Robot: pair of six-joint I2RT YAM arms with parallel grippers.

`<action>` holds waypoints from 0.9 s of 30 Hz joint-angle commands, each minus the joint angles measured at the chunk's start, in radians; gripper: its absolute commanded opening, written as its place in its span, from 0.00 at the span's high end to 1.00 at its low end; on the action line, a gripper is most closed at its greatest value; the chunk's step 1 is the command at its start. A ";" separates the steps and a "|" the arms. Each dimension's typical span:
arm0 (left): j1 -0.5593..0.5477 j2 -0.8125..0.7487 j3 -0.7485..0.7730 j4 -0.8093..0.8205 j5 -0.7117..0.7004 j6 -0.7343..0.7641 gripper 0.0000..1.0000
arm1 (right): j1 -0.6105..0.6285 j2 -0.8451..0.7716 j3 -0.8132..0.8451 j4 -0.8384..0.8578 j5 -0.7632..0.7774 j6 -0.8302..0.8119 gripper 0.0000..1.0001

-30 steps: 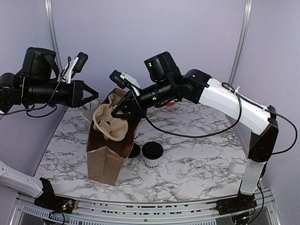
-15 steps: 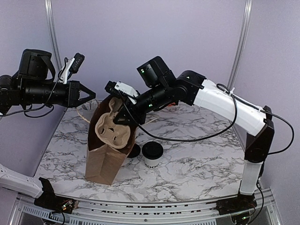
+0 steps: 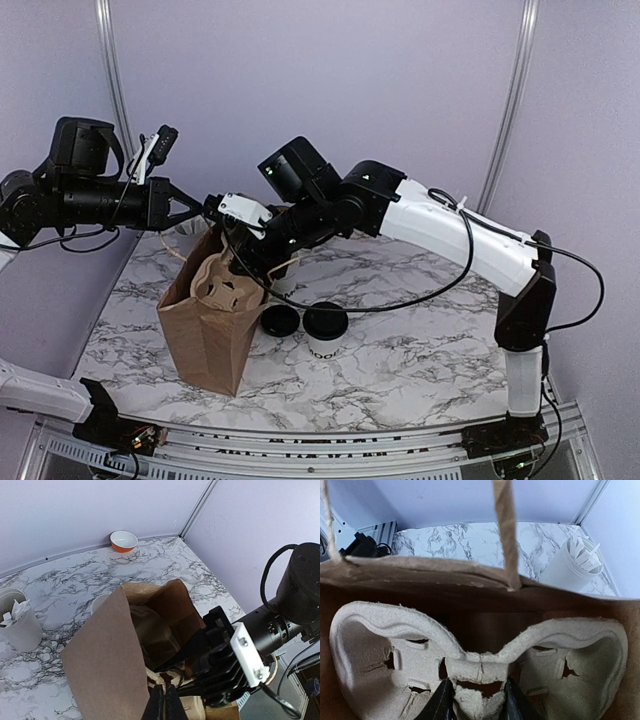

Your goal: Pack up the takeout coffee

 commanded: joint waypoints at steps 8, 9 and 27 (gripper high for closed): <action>0.131 -0.020 -0.057 0.042 0.092 -0.016 1.00 | 0.013 0.105 0.175 -0.069 0.091 0.048 0.67; 0.137 -0.021 -0.058 0.044 0.096 -0.016 1.00 | 0.013 0.106 0.177 -0.069 0.088 0.048 0.67; 0.152 -0.032 -0.078 0.062 0.111 -0.016 1.00 | 0.013 0.116 0.197 -0.088 0.074 0.066 0.59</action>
